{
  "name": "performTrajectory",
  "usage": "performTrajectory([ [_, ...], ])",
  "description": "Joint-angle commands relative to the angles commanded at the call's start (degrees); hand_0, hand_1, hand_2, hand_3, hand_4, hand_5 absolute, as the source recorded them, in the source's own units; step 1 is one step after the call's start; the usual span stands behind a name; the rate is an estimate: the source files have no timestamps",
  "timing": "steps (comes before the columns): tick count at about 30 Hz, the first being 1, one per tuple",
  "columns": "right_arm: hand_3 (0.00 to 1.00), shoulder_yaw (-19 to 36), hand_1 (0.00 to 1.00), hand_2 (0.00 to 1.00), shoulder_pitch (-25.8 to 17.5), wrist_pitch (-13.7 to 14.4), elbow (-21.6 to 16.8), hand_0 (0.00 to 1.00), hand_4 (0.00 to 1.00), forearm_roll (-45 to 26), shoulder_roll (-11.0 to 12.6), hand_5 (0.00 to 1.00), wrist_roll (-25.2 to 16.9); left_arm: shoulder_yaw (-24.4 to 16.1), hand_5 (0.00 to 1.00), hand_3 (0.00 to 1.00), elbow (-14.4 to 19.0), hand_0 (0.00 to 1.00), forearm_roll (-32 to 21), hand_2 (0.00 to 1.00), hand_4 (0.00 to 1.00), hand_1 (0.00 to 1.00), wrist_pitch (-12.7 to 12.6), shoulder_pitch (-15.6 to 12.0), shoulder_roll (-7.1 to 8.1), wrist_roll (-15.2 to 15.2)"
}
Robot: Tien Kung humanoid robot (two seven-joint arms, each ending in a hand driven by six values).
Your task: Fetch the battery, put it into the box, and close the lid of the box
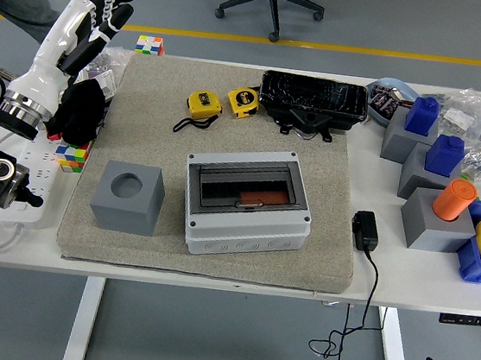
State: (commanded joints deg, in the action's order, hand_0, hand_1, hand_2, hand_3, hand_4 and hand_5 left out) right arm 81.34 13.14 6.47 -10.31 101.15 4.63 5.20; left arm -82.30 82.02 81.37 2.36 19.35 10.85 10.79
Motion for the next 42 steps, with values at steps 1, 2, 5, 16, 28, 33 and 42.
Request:
performTrajectory([
  [1,0.816,0.1,0.85,0.79,-0.1,0.0,0.0,0.881,0.998,0.0,0.0,0.998,0.0,-0.7,0.998,0.886,-0.2,0.902,-2.2,0.907,0.998,0.952,0.8,-0.6,0.03,0.0],
  [2,0.816,0.3,0.85,0.79,-0.2,0.0,0.0,0.881,0.998,0.1,-0.1,0.998,0.0,-1.5,0.998,0.886,-0.5,0.902,-4.8,0.907,0.998,0.952,1.5,-1.2,-0.03,0.0],
  [5,0.816,0.5,0.849,0.789,-0.4,0.0,0.0,0.882,0.998,0.3,-0.2,0.998,0.0,-3.7,0.998,0.908,-1.3,0.913,-12.1,0.927,0.998,0.964,2.1,-2.7,-0.51,0.1],
  [16,0.817,0.9,0.849,0.79,-0.3,0.1,0.0,0.881,0.998,0.0,-0.3,0.998,-0.1,-9.7,0.998,0.914,-2.3,0.922,-15.6,0.929,0.998,0.975,2.2,-6.2,-1.42,-0.2],
  [28,0.823,0.1,0.849,0.79,-0.9,0.1,0.0,0.882,0.998,-0.8,-0.8,0.998,-0.4,-9.6,0.998,0.86,-1.5,0.909,-9.4,0.884,0.998,0.941,1.9,-10.1,1.96,-1.2],
  [33,0.823,0.6,0.849,0.79,-1.3,0.1,0.0,0.882,0.998,-0.2,-1.0,0.998,-0.4,-9.8,0.998,0.86,-1.1,0.909,-8.5,0.884,0.998,0.941,1.5,-11.6,2.14,-1.1],
  [42,0.826,2.7,0.85,0.791,-2.1,0.3,0.0,0.883,0.998,1.4,-0.1,0.998,-0.7,-10.0,0.998,0.858,-0.5,0.909,-8.3,0.879,0.998,0.935,0.3,-12.1,2.56,0.1],
])
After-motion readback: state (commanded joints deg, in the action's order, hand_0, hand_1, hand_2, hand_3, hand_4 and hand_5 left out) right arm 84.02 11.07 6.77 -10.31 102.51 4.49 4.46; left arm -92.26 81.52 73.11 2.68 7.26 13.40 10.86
